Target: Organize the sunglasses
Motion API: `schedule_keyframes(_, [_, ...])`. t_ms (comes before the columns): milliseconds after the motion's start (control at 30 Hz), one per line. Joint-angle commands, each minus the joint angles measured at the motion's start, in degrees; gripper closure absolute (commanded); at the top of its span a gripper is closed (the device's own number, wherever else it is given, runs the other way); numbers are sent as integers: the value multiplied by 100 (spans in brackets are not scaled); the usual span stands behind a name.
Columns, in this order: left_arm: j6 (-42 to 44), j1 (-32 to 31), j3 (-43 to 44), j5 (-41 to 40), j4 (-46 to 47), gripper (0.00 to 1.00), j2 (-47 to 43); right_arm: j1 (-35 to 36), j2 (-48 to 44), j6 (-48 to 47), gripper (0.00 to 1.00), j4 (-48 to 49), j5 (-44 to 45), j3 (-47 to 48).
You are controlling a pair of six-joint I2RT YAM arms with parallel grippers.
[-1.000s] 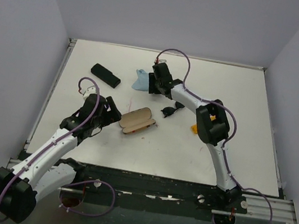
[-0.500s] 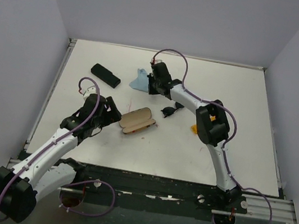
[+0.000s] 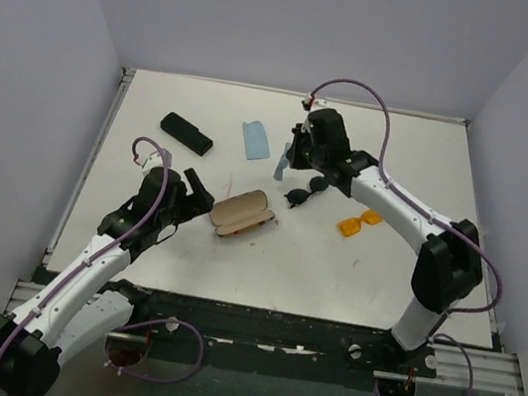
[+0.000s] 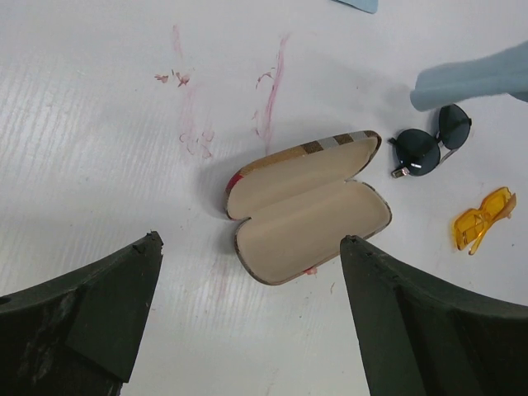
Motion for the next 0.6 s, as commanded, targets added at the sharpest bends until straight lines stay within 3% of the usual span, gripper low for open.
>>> schedule_keyframes(0, [140, 40, 245, 323, 177, 1, -60, 28, -910, 422, 99, -266, 112, -1139])
schedule_keyframes(300, [307, 32, 202, 754, 529, 1, 142, 36, -2546, 1328, 99, -776, -369, -2590])
schedule_keyframes(400, [333, 32, 123, 851, 581, 1, 98, 124, -2880, 1469, 99, -898, -1256, -2802])
schedule_keyframes(567, [412, 32, 61, 860, 555, 1, -16, 720, -3311, 1802, 99, -1522, -1548, -2855])
